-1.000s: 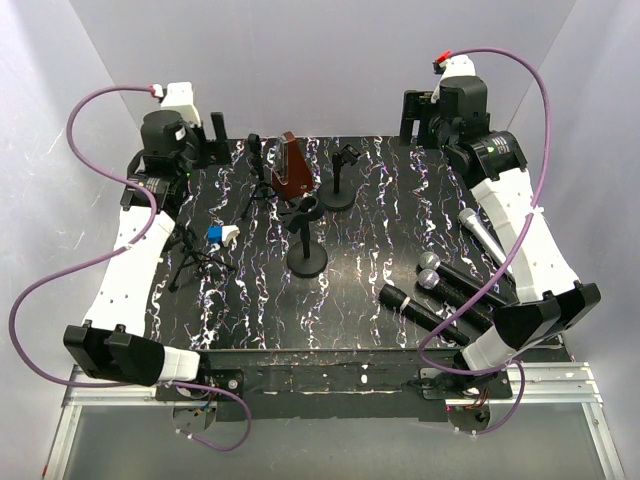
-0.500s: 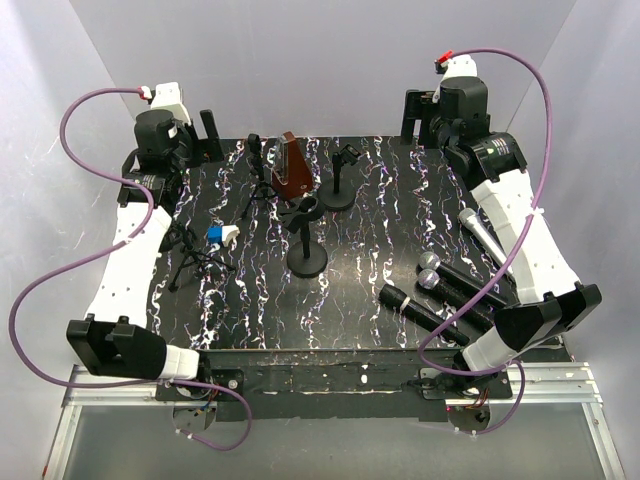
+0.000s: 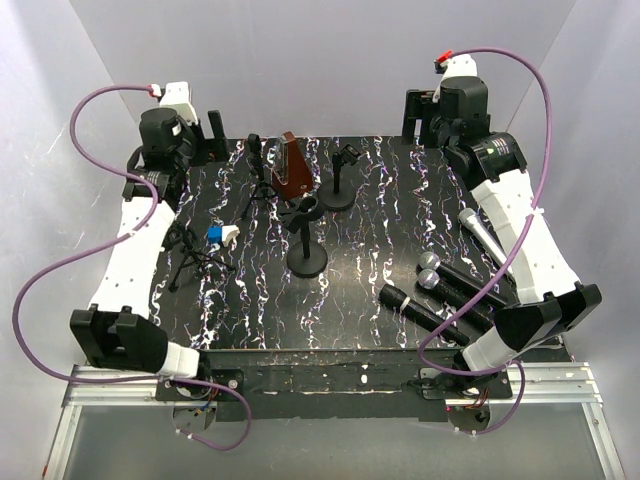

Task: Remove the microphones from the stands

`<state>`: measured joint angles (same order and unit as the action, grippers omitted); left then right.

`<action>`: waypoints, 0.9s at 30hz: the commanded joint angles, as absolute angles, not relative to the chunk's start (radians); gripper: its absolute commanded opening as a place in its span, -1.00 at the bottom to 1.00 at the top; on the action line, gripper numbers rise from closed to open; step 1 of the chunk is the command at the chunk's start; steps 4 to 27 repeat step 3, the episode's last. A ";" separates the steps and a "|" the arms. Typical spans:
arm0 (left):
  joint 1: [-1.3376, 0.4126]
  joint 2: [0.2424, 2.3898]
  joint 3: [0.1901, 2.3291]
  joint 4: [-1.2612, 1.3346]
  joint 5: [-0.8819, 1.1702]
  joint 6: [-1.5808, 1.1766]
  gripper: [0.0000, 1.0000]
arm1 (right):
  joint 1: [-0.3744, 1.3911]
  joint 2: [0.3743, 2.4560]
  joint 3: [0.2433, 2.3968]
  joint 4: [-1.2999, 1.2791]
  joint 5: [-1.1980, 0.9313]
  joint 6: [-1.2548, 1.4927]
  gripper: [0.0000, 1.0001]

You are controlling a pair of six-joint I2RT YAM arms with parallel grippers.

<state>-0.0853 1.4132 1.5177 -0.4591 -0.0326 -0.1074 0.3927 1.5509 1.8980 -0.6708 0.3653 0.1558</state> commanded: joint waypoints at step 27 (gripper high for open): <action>-0.087 1.413 1.543 -0.428 -0.005 -0.091 0.96 | 0.393 1.545 1.940 -0.609 0.387 0.149 0.82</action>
